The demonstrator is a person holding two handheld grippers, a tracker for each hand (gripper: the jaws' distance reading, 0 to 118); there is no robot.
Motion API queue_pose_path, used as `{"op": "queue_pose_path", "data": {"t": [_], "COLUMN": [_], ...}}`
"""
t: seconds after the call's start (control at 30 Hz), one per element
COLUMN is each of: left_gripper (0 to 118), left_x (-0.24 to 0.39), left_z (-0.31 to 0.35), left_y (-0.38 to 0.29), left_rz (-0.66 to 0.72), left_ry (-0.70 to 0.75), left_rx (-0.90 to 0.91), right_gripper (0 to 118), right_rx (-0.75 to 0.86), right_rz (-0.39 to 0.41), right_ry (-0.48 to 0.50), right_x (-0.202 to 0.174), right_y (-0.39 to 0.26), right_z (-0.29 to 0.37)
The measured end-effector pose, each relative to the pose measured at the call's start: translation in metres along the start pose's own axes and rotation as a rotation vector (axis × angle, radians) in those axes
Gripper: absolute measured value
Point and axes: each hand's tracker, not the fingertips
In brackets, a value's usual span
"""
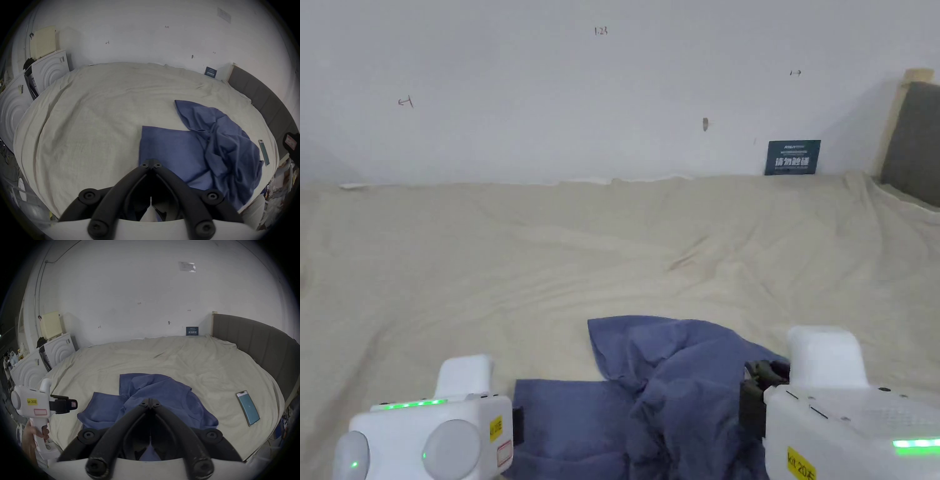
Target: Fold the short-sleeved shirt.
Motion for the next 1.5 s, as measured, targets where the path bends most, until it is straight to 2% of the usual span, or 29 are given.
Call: {"op": "queue_pose_path", "data": {"t": [0.13,0.17,0.2,0.23,0.27,0.3,0.4,0.53,0.57,0.6,0.67,0.77,0.83,0.9,1.03,1.1,1.17,1.23,1.27,1.3,1.33,1.4,1.43,1.5], "left_gripper": [1,16,56,90,113,118,118,116,114,106,84,2,2,2,2,2,2,2,2,2,2,2,2,2], "left_x": [-0.002,-0.003,-0.004,-0.005,-0.004,-0.004,0.001,0.004,0.008,0.016,0.027,0.044,0.05,0.047,0.032,0.026,0.024,0.022,0.021,0.02,0.019,0.022,0.023,0.026], "left_z": [-0.034,-0.044,-0.055,-0.068,-0.079,-0.086,-0.113,-0.145,-0.144,-0.14,-0.13,-0.117,-0.115,-0.109,-0.09,-0.081,-0.075,-0.071,-0.07,-0.069,-0.068,-0.067,-0.067,-0.067], "left_y": [0.027,0.036,0.043,0.049,0.053,0.059,0.068,0.063,0.059,0.053,0.045,0.045,0.046,0.047,0.055,0.06,0.06,0.06,0.06,0.059,0.059,0.059,0.059,0.058], "left_rz": [0.033,0.054,0.055,0.052,0.043,0.042,0.071,0.112,0.079,0.001,-0.049,-0.052,-0.094,-0.106,0.0,0.003,-0.004,-0.014,-0.018,-0.021,-0.024,-0.037,-0.045,-0.065], "left_ry": [0.012,0.012,0.005,0.002,0.009,0.011,0.059,0.05,0.094,0.139,0.159,0.151,0.219,0.167,0.102,0.092,0.099,0.113,0.115,0.113,0.111,0.115,0.121,0.125], "left_rx": [-0.043,-0.078,-0.1,-0.121,-0.14,-0.125,-0.148,-0.199,-0.194,-0.132,-0.084,-0.06,-0.046,-0.051,-0.025,-0.024,-0.009,0.0,-0.001,-0.001,-0.001,0.002,0.002,0.003], "right_gripper": [0,0,0,0,0,0,0,0,0,0,0,0,0,0,0,0,0,0,0,5,27,102,109,109], "right_rx": [-0.021,-0.026,-0.03,-0.03,-0.032,-0.033,-0.029,-0.051,-0.058,-0.063,-0.074,-0.079,-0.079,-0.073,-0.064,-0.069,-0.084,-0.097,-0.131,-0.156,-0.19,-0.31,-0.356,-0.383], "right_rz": [0.018,0.022,0.025,0.027,0.027,0.027,0.009,0.009,0.018,0.023,0.018,-0.024,-0.036,-0.027,-0.007,-0.04,-0.109,-0.071,-0.026,0.0,0.016,0.035,0.05,0.044], "right_ry": [0.017,0.017,0.018,0.02,0.021,0.022,0.032,0.038,0.033,0.029,0.025,0.023,0.028,0.036,0.037,0.067,0.101,0.098,0.104,0.093,0.12,0.149,0.176,0.194], "right_x": [-0.005,-0.006,-0.006,-0.006,-0.006,-0.005,-0.002,0.0,0.001,0.002,0.005,0.011,0.016,0.019,0.03,0.037,0.046,0.05,0.051,0.052,0.056,0.06,0.061,0.063], "right_y": [0.007,0.01,0.012,0.014,0.016,0.018,0.02,0.02,0.019,0.018,0.017,0.015,0.016,0.019,0.035,0.044,0.053,0.061,0.065,0.07,0.075,0.083,0.085,0.087], "right_z": [-0.022,-0.027,-0.033,-0.039,-0.043,-0.048,-0.059,-0.074,-0.077,-0.08,-0.085,-0.088,-0.086,-0.084,-0.09,-0.099,-0.113,-0.131,-0.142,-0.156,-0.172,-0.206,-0.224,-0.256]}}
